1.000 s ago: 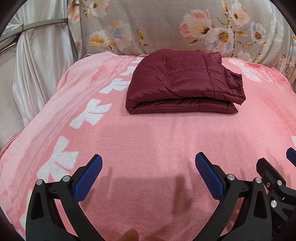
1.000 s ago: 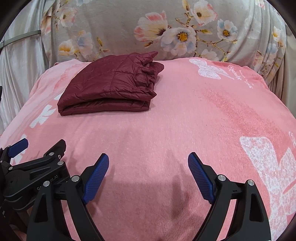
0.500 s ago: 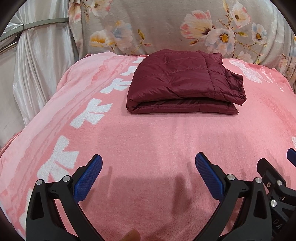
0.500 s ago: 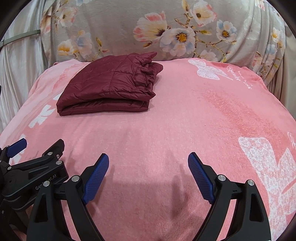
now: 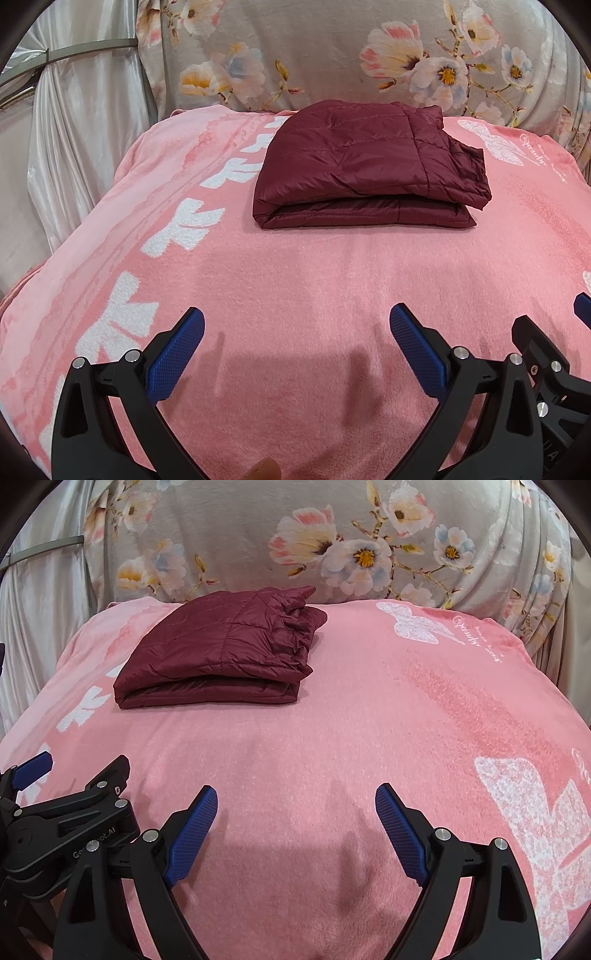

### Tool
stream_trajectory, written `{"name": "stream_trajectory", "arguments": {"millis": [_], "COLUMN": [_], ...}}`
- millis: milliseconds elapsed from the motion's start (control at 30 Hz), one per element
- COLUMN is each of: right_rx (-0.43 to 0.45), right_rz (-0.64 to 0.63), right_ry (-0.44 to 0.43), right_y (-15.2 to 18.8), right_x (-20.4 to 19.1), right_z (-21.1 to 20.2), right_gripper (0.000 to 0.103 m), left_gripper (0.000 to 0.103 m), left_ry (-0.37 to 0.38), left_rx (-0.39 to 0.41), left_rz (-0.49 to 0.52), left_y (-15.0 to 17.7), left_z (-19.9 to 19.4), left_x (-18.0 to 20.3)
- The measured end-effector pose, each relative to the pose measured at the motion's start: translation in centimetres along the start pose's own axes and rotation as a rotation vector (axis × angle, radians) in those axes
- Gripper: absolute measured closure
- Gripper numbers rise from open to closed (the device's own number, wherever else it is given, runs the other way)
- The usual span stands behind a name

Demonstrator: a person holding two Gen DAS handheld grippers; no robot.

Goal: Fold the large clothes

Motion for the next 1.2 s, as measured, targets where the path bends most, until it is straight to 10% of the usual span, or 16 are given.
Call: {"name": "stream_trajectory", "arguments": {"millis": [1200], "right_rx": [-0.002], "right_rz": [-0.006], "right_ry": [0.010], "right_y": [-0.01], "right_x": [-0.06], "right_z": [0.10], "right_gripper": [0.017], "left_gripper": [0.005], "left_ry": [0.004], "left_rx": [-0.007], "left_rz": [0.005], "left_y": [-0.34], "left_z": [-0.22], "left_x": [0.32]}}
Point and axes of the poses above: each gripper's, at about its wrist camera, not at the fingertips, and z roughly the way its jaws point, x to its right, y to its underside, the point moved 8 cm from there along z, roughly the way its jaws point, and after that the axes turned 2 degrees about -x, right-handed, at the moved point
